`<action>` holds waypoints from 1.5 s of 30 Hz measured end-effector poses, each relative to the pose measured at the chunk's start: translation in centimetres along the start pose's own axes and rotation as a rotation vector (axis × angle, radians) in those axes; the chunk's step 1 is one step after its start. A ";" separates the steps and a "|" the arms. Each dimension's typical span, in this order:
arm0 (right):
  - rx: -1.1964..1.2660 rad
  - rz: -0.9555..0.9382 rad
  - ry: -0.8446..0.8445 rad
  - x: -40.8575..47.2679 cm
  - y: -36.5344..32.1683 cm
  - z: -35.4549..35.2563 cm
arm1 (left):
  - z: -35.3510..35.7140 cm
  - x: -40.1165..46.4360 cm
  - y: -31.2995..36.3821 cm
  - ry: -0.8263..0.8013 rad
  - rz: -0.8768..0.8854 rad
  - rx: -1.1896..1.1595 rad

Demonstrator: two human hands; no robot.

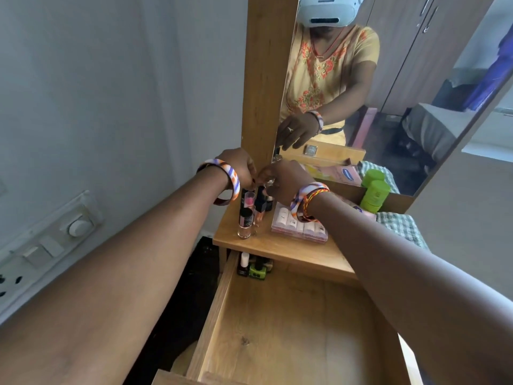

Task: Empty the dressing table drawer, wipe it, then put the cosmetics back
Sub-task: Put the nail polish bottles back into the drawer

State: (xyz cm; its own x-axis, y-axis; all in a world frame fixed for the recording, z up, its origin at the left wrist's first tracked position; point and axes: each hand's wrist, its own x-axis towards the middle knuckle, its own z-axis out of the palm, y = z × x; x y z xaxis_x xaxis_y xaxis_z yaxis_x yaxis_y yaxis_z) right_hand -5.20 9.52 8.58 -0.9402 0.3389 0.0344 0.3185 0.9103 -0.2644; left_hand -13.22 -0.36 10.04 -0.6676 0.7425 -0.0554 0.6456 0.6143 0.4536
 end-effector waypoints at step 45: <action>0.559 0.028 0.553 -1.6 -1.1 -2.7 | -3.7 -1.8 1.1 0.515 0.048 -0.149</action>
State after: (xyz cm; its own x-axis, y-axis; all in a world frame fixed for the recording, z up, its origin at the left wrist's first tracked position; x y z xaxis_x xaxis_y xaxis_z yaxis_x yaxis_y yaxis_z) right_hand -3.68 8.65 11.41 -0.6897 0.5622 0.4563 0.0952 0.6952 -0.7125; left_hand -12.74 -2.01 13.91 -0.7581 0.5186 0.3954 0.6455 0.5104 0.5682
